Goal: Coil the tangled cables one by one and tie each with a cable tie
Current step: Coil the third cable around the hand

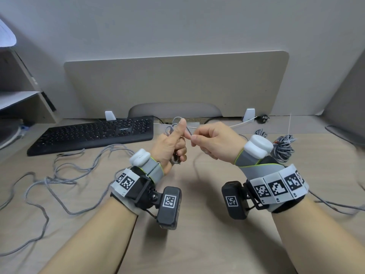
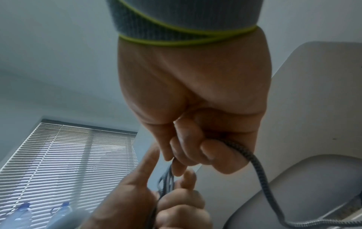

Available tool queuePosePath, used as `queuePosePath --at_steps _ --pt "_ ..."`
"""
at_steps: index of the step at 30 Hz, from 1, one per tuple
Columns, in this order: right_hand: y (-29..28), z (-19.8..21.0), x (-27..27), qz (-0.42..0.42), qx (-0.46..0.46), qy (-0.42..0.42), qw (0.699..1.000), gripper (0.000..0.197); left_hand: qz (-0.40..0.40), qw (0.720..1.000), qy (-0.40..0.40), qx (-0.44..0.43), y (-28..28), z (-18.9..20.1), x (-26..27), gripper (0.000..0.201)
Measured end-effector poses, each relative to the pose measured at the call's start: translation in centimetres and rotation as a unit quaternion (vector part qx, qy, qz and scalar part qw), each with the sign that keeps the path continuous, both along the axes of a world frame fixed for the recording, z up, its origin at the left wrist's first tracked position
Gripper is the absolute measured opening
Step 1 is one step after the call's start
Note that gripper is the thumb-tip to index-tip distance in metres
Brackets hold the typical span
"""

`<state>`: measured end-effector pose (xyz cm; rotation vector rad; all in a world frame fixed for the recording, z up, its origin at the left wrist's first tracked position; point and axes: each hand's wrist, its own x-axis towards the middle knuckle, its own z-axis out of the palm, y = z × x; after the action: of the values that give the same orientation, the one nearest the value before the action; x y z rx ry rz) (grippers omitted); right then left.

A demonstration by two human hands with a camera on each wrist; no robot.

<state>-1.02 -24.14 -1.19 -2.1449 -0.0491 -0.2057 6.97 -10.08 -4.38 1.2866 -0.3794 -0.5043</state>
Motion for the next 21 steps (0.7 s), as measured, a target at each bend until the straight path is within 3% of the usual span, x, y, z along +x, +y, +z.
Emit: queuePosePath --at_steps 7,16,21 --pt "2.5 -0.6 -0.1 0.035 -0.089 -0.011 0.995 0.024 0.046 0.999 -0.013 0.022 -0.3 -0.8 0.3 0.04" --pt "2.7 -0.9 0.3 0.024 -0.12 0.025 0.992 0.023 0.17 0.984 -0.002 -0.042 1.4 0.4 3.0 0.03" --pt "0.6 -0.8 0.1 0.007 -0.106 0.054 0.993 0.027 0.175 0.974 0.044 -0.138 3.2 1.4 4.4 0.022"
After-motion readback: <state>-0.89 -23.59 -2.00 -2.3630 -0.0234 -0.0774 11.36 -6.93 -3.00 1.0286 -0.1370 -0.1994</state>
